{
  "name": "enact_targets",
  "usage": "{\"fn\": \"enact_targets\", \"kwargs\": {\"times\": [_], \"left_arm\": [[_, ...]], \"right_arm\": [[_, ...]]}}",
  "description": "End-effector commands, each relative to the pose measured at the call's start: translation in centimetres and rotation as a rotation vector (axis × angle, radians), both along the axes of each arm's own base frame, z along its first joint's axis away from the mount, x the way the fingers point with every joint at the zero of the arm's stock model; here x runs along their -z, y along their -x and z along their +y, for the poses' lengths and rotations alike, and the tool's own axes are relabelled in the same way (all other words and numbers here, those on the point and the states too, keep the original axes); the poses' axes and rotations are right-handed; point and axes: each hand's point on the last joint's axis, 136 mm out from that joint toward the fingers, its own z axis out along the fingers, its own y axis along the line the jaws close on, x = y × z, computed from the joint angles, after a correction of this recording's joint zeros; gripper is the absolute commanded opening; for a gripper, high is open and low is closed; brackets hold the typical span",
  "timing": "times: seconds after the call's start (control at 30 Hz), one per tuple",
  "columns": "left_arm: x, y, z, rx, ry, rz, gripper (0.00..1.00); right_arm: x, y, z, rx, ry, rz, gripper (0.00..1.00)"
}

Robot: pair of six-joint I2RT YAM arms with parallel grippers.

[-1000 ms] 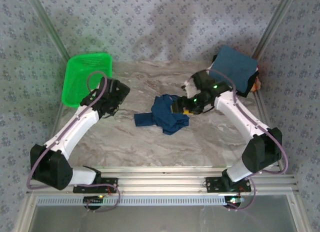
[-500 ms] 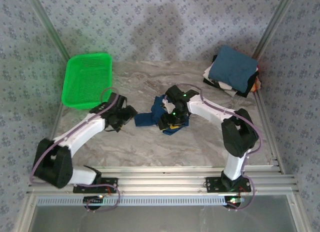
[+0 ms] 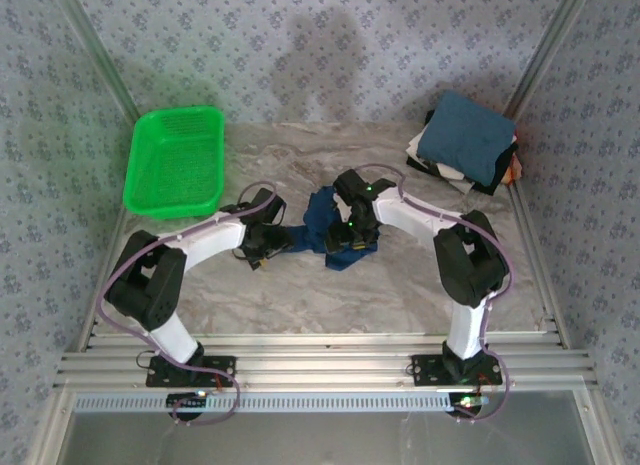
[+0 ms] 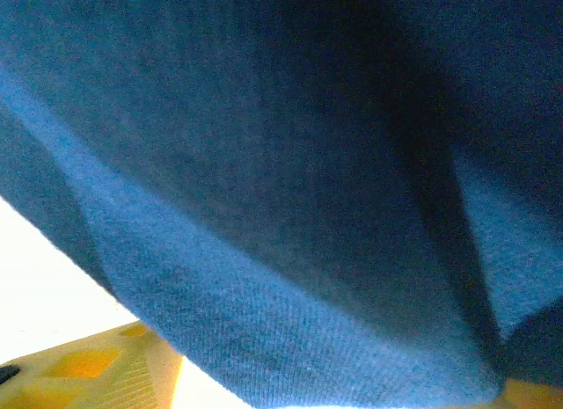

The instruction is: Fold and stack the t-shirts

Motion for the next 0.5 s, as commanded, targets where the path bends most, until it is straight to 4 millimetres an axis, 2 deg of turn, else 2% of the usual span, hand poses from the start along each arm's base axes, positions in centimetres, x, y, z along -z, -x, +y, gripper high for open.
{"fn": "enact_targets", "kwargs": {"times": [0.0,0.2,0.33,0.37,0.47], "left_arm": [[-1.4,-1.7,0.9,-0.072,0.004,-0.058,0.76],[-0.9,-3.7,2.4,-0.164,0.012,-0.081,0.75],[-0.5,-5.0,2.0,-0.177,0.039,-0.102,0.74],[-0.3,-5.2,1.7,-0.175,0.043,-0.099,0.74],[0.5,-5.7,1.4,-0.178,0.047,-0.086,0.7]], "right_arm": [[-1.3,0.1,-0.1,0.023,-0.044,-0.032,0.67],[-4.7,0.4,0.2,-0.029,-0.146,-0.137,0.76],[-6.2,0.9,-0.3,-0.03,-0.214,-0.165,0.77],[-5.2,1.6,-1.0,-0.022,-0.208,-0.141,0.77],[-4.9,2.3,-1.6,-0.012,-0.222,-0.128,0.77]]}}
